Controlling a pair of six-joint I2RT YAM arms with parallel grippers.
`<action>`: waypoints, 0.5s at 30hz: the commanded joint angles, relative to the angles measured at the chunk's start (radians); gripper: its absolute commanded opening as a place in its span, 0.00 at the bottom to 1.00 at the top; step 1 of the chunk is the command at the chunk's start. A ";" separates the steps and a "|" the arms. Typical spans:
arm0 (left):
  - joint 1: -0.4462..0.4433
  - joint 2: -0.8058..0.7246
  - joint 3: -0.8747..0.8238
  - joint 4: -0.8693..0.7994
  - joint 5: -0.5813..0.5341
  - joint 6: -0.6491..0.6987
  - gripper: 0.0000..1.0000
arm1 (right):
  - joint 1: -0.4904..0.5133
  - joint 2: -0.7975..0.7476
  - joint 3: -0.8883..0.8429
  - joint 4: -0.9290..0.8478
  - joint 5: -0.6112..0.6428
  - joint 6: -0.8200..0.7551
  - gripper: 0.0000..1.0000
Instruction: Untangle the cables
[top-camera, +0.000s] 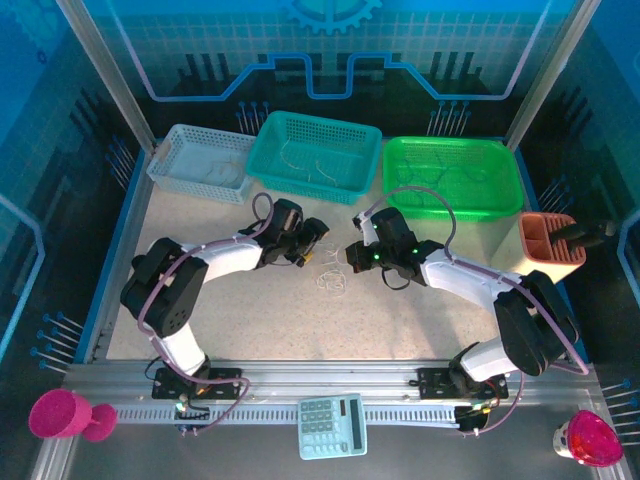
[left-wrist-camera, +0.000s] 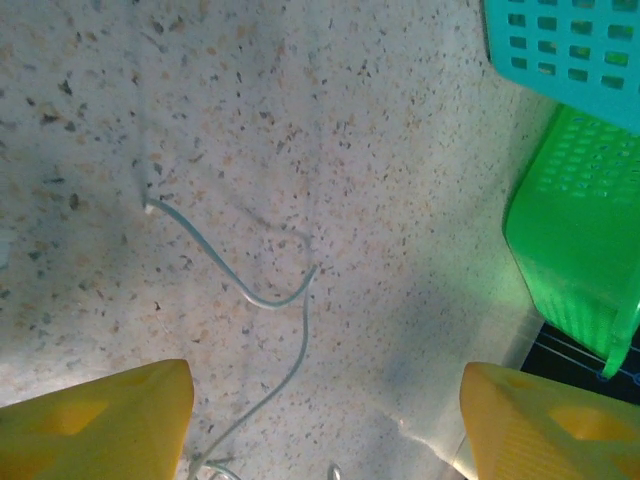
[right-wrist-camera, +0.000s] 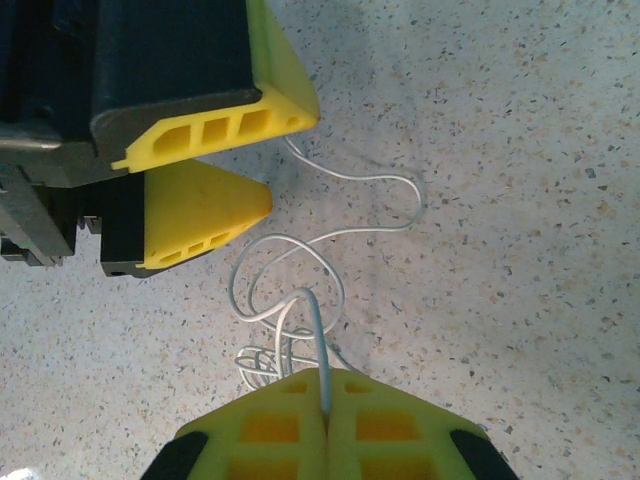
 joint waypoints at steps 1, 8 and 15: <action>-0.009 0.028 0.013 0.008 -0.041 -0.026 0.70 | -0.007 -0.029 -0.009 0.023 -0.012 -0.004 0.00; -0.010 0.069 0.014 0.025 -0.092 -0.045 0.63 | -0.007 -0.039 -0.011 0.024 -0.014 -0.003 0.00; -0.003 0.111 0.053 0.056 -0.126 -0.031 0.10 | -0.006 -0.093 -0.016 -0.001 -0.014 -0.003 0.00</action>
